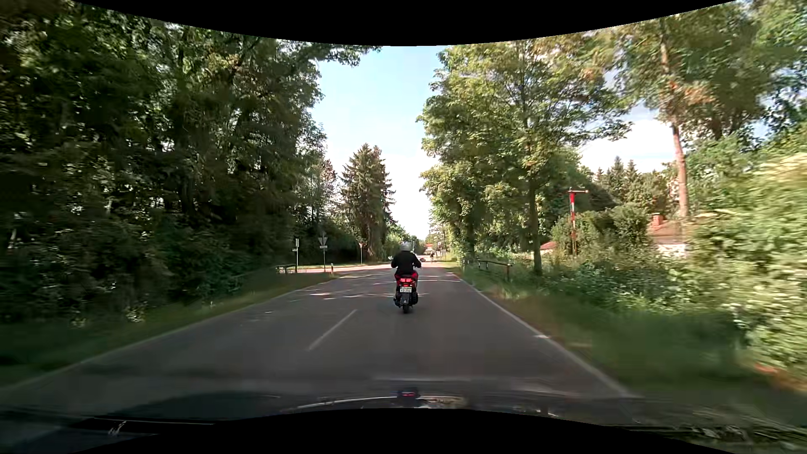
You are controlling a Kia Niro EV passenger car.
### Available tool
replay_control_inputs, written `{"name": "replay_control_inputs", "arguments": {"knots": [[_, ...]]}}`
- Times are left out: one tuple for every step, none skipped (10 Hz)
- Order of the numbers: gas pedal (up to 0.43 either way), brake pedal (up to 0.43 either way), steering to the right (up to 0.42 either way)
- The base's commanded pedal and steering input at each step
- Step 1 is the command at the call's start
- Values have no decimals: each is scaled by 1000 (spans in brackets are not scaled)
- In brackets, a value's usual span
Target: Follow the waypoints while adhering to traffic rules and regulations
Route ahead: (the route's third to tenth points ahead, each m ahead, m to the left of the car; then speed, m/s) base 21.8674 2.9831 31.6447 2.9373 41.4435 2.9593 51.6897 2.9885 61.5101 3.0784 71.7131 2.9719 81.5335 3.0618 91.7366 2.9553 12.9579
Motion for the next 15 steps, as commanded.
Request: {"name": "replay_control_inputs", "arguments": {"knots": [[67, 6, -2], [67, 6, -1], [67, 6, -1], [67, 12, -1], [67, 6, 0], [67, 6, 1], [67, 6, 1], [79, 6, 1], [79, 6, 1], [79, 6, 1], [79, 6, 1], [79, 12, 1], [79, 6, 1], [79, 6, 1], [79, 6, 1]]}}
